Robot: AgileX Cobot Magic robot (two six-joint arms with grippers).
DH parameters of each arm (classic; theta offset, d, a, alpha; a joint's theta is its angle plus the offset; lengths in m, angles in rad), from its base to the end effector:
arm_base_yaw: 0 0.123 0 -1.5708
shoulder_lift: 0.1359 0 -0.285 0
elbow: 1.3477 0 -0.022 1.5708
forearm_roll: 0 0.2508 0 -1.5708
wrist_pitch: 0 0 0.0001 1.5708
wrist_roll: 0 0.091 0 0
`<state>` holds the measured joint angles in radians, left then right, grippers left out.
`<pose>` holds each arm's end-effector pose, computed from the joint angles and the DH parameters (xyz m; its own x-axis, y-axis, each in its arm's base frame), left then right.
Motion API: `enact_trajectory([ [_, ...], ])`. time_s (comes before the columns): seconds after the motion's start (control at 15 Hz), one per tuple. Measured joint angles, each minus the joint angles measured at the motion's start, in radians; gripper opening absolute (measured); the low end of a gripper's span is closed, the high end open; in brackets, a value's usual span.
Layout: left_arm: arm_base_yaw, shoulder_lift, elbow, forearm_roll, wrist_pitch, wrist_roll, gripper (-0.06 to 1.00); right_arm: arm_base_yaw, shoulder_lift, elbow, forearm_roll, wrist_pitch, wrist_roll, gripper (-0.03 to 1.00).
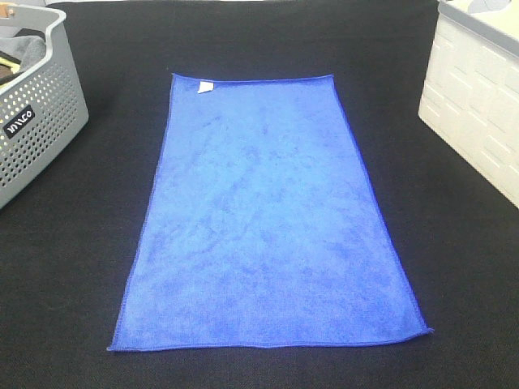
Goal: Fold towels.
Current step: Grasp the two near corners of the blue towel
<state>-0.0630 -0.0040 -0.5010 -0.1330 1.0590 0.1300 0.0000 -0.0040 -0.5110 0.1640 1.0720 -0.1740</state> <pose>-0.0065 -0.0101 0.2783 -0.4341 0.0916 -0.8962 0.1942 0.9809 0.0062 -0.0078 0.0131 0.2803 -0.4334 -0.0939 -0.8963 -0.1701 0.9852 -0.0209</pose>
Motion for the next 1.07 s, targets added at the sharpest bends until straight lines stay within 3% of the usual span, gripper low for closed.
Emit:
enact_trajectory([
  [1.07, 0.000, 0.000, 0.000, -0.003, 0.000, -0.021, 0.77, 0.000, 0.000, 0.000, 0.003, 0.000, 0.004, 0.82],
])
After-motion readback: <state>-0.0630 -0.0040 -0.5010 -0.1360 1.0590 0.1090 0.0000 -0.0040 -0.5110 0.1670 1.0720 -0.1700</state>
